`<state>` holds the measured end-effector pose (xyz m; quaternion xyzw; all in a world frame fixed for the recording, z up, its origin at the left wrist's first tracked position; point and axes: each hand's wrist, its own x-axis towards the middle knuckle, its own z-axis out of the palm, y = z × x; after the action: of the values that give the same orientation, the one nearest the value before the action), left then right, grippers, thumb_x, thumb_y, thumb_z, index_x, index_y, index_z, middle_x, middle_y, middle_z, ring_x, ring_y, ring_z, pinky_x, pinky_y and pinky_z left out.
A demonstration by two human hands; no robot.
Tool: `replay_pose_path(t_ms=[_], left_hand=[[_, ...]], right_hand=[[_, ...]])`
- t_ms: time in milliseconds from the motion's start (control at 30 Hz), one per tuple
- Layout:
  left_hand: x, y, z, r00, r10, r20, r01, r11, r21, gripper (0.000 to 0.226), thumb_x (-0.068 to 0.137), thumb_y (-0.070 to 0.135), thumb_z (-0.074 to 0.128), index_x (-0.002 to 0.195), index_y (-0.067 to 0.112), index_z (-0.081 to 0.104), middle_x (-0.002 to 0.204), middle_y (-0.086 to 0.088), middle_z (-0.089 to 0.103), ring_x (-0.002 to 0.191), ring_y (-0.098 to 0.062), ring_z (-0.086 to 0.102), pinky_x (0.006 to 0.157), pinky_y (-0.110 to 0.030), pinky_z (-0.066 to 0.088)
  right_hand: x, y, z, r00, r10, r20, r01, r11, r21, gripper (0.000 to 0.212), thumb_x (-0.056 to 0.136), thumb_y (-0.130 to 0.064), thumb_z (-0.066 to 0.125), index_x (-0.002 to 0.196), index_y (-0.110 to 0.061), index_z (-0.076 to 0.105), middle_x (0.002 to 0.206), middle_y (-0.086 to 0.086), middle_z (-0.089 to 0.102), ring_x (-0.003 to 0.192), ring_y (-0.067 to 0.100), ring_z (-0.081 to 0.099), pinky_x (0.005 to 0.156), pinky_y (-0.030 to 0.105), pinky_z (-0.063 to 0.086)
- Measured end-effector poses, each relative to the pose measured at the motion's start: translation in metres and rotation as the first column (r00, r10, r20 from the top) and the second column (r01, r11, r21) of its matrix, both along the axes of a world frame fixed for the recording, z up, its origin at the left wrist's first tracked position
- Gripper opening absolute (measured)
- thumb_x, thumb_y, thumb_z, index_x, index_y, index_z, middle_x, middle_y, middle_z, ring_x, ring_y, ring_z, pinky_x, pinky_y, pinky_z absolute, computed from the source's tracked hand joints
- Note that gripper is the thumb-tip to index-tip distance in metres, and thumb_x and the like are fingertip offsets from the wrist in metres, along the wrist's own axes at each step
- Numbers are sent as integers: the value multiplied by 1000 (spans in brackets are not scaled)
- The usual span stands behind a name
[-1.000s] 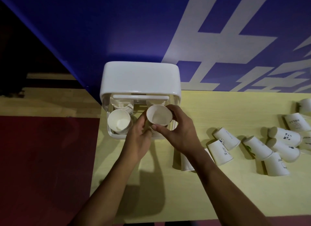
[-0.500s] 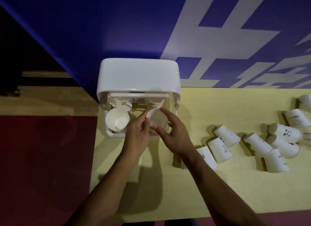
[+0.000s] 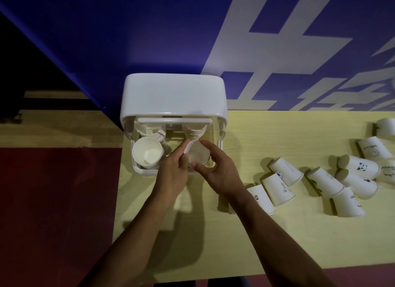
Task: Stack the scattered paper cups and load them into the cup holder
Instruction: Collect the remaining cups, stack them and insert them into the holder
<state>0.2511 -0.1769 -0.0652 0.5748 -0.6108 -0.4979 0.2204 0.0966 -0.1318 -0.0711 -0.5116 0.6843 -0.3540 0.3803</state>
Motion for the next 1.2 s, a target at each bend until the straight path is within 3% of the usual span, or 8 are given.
replay_pose_path(t_ms=[133, 267, 433, 733, 800, 900, 1067, 1200], left_hand=[[0, 2, 5, 1000, 2, -7, -2, 1000, -13, 51, 109, 17, 44, 156, 37, 41, 138, 9, 61, 117, 9, 57, 91, -1, 39], [-8, 20, 32, 999, 43, 16, -39, 979, -198, 47, 107, 24, 50, 153, 31, 45, 145, 13, 52, 125, 12, 41, 98, -1, 31], [-61, 49, 58, 990, -140, -24, 125, 938, -323, 40, 104, 24, 56, 144, 21, 57, 144, 12, 57, 130, 6, 46, 100, -1, 36], [-237, 70, 92, 863, -505, 11, 479, 811, -337, 39, 102, 34, 54, 140, 26, 59, 141, 8, 62, 126, -10, 58, 102, -27, 50], [-280, 78, 93, 839, -542, 43, 522, 782, -341, 39, 102, 33, 57, 140, 26, 60, 141, 7, 62, 126, -11, 58, 102, -27, 50], [-349, 88, 90, 801, -590, 103, 589, 743, -320, 41, 102, 34, 58, 142, 28, 57, 143, 6, 61, 129, -12, 57, 100, -27, 49], [-473, 92, 78, 748, -622, 230, 663, 696, -276, 47, 102, 40, 58, 147, 32, 51, 150, 10, 53, 135, -12, 52, 97, -21, 42], [-574, 78, 62, 682, -666, 304, 731, 631, -259, 51, 101, 37, 59, 149, 29, 47, 154, 9, 49, 135, -14, 51, 101, -27, 45]], right_hand=[[-1, 2, 9, 1000, 21, 0, -21, 1000, -16, 72, 89, -45, 77, 152, -31, 45, 152, -18, 49, 139, -3, 46, 113, 29, 44], [-19, 26, 23, 990, -116, 82, 114, 993, 23, 63, 97, -47, 66, 154, -40, 41, 152, -24, 47, 139, -5, 45, 112, 25, 43], [-82, 73, 43, 949, -298, -97, 306, 949, 75, 51, 101, -44, 60, 149, -33, 50, 145, -10, 59, 125, 2, 57, 105, 35, 52], [-246, 153, 101, 757, -642, -124, 647, 762, 5, 37, 99, -25, 64, 137, -22, 64, 117, -14, 71, 104, -14, 63, 95, 12, 49], [-279, 170, 104, 721, -684, -109, 688, 726, -4, 35, 99, -24, 64, 134, -24, 66, 116, -15, 72, 104, -9, 65, 95, 19, 52], [-334, 191, 100, 698, -713, -63, 715, 699, 14, 34, 99, -21, 64, 133, -24, 65, 117, -15, 72, 100, -13, 65, 82, 8, 51], [-444, 202, 81, 674, -739, -27, 739, 673, 28, 39, 98, -20, 67, 137, -21, 64, 118, -11, 73, 101, -7, 68, 91, 19, 53], [-538, 196, 63, 682, -729, -47, 731, 681, 46, 40, 97, -19, 67, 137, -19, 64, 121, -5, 73, 96, -14, 66, 86, 8, 48]])
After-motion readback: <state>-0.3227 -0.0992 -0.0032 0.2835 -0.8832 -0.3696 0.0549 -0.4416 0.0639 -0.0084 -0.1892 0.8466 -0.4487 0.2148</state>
